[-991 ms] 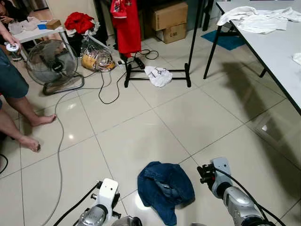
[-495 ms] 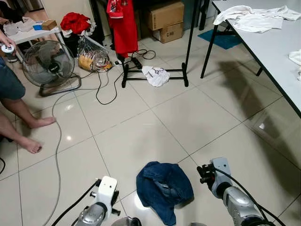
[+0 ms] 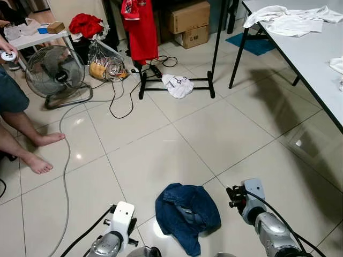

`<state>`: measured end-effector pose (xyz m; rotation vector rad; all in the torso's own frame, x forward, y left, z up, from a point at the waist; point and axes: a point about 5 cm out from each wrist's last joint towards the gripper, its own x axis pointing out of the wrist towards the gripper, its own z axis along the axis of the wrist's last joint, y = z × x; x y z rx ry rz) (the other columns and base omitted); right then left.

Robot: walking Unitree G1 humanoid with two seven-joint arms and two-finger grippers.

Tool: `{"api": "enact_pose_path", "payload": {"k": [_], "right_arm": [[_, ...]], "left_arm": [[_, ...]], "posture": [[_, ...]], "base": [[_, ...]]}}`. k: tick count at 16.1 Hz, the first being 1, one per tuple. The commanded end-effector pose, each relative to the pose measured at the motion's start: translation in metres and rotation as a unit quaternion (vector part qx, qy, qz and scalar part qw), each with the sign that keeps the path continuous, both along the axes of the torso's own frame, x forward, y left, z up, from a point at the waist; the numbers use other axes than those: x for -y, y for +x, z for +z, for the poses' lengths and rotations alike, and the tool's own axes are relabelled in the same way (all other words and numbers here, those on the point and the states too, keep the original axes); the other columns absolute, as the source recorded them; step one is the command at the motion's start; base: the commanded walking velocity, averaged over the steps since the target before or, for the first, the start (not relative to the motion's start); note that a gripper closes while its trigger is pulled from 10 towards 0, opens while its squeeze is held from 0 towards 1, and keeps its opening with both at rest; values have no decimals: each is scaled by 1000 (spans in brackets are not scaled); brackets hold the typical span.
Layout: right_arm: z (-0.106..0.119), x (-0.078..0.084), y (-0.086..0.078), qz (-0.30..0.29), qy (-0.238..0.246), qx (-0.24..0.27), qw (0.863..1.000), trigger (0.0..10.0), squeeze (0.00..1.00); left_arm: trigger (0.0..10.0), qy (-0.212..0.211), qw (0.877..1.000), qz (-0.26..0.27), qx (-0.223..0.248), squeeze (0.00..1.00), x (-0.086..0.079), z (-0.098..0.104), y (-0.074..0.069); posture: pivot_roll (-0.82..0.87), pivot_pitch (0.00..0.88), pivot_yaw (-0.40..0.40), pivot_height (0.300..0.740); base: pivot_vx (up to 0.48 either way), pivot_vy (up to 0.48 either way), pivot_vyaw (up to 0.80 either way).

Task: Hang hanger

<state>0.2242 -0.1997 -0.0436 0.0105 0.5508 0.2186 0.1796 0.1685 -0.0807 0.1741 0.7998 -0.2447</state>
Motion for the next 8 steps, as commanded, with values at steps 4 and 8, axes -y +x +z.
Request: {"api": "enact_pose_path", "payload": {"k": [4,8], "right_arm": [[3,-8,7,0,0,15,1000,10000,0],[6,-10,11,-8,2,23,1000,10000,0]], "left_arm": [[10000,6,1000,3,5,0,-7,1,-1],[10000,10,1000,-2,11,0,-9,2,1]], "posture": [[-172,28,104,740],[-174,23,107,740]], "base": [[0,0,0],[0,0,0]]}}
